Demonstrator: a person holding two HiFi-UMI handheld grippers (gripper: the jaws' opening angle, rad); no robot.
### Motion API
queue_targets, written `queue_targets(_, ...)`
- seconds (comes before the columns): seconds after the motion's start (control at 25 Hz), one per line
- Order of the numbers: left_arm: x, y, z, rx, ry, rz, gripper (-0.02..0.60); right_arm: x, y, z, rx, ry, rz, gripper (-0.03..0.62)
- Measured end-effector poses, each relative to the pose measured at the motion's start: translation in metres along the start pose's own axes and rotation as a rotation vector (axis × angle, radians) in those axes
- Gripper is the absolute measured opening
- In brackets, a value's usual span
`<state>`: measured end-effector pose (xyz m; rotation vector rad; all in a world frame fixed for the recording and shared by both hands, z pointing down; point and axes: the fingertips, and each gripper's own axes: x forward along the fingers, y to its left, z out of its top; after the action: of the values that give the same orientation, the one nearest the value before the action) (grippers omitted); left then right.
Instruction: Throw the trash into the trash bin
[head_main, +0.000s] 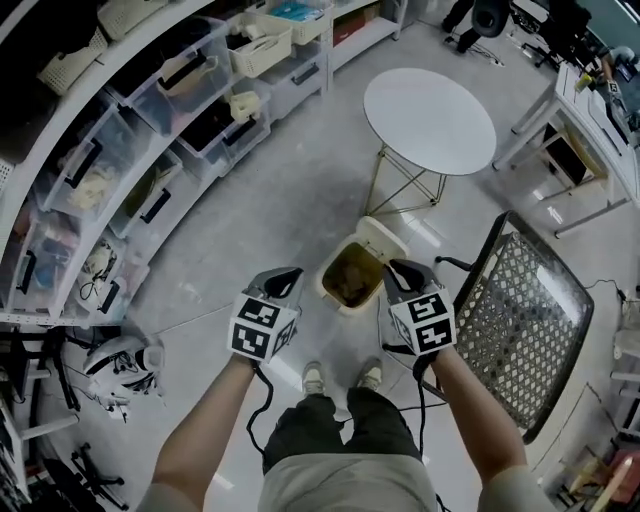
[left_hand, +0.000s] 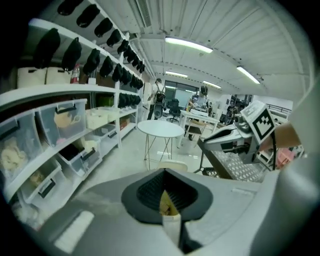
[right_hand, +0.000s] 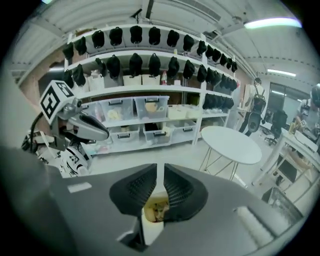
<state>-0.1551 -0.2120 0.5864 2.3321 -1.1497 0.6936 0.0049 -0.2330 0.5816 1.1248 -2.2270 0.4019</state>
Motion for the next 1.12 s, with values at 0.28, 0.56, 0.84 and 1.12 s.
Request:
queue_targets(0.28, -0.083, -0.020, 0.083, 0.074, -0.151, 0.049, 0.002, -0.102, 0.024, 0.106, 0.003, -0.229, 0.004, 0.023)
queue_targets(0.56, -0.173, -0.054, 0.154, 0.187, -0.305, 0.084, 0.002, -0.203, 0.055, 0.188, -0.034, -0.429, 0.018, 0.005)
queue_targets(0.84, -0.262, -0.091, 0.204, 0.317, -0.436, 0.143, 0.002, -0.289, 0.085, 0.240, -0.091, -0.555, 0.035, 0.005)
queue_targets(1.12, -0.326, -0.124, 0.230, 0.285, -0.557, 0.175, 0.002, -0.373, 0.105, 0.267, -0.105, -0.702, 0.038, 0.005)
